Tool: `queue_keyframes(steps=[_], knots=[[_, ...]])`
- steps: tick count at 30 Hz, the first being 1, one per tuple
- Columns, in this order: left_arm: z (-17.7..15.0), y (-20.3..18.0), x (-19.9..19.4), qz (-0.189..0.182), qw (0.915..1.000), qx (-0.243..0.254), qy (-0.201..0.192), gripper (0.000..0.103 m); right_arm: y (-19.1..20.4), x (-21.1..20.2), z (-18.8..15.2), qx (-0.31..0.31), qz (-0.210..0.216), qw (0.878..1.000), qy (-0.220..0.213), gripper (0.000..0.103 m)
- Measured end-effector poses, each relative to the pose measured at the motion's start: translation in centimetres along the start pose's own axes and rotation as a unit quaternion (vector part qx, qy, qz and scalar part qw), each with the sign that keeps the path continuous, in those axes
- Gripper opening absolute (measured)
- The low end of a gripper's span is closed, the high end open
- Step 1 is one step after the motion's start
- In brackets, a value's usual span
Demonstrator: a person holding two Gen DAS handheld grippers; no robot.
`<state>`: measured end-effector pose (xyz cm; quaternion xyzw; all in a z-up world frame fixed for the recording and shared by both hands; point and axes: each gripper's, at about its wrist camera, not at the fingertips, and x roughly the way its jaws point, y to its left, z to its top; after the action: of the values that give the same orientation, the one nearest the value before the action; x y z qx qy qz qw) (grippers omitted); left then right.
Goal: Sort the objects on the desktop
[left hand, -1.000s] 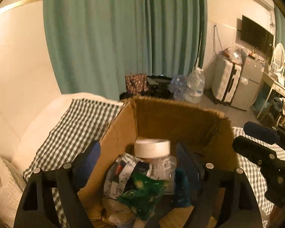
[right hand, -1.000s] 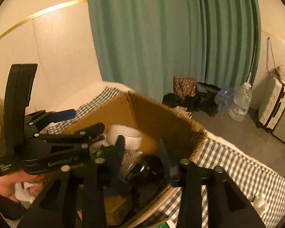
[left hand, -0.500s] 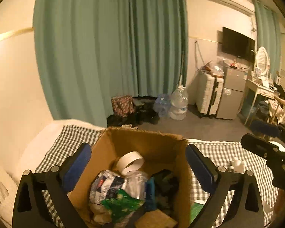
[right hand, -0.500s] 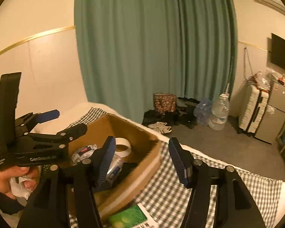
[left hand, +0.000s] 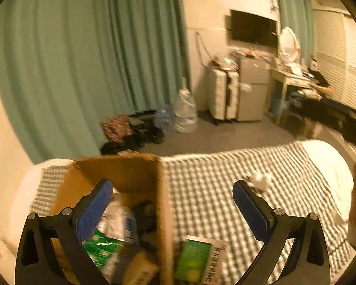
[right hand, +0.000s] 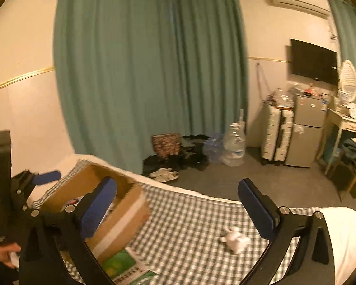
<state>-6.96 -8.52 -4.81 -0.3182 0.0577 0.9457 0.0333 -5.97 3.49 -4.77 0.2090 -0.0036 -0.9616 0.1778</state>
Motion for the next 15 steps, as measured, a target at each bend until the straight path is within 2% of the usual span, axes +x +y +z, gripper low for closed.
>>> queue_keyframes(steps=[3,6,10,12,15], knots=[[-0.7,-1.9,1.4,-0.037,0.9986,0.02,0.03,0.103,-1.9,-0.4,0.1,0.014,-0.01,1.0,-0.001,0.103],[-1.5,-3.7,3.2,-0.054,0.9956,0.042,0.064,0.103,-3.6,-0.3,-0.3,0.033,-0.017,0.999,0.002,0.103],[-2.9,-5.4,5.5,-0.078,0.9898,0.043,0.112,0.103,-5.2,-0.1,-1.0,0.044,-0.021,0.999,0.018,0.103],[-3.7,-6.1,6.4,-0.077,0.9871,0.049,0.131,0.103,-5.8,0.4,-1.6,0.042,-0.029,0.998,0.026,0.103],[-4.9,-6.9,8.1,-0.058,0.9839,0.061,0.158,0.103,-7.0,1.4,-2.6,0.051,-0.037,0.997,0.043,0.103]])
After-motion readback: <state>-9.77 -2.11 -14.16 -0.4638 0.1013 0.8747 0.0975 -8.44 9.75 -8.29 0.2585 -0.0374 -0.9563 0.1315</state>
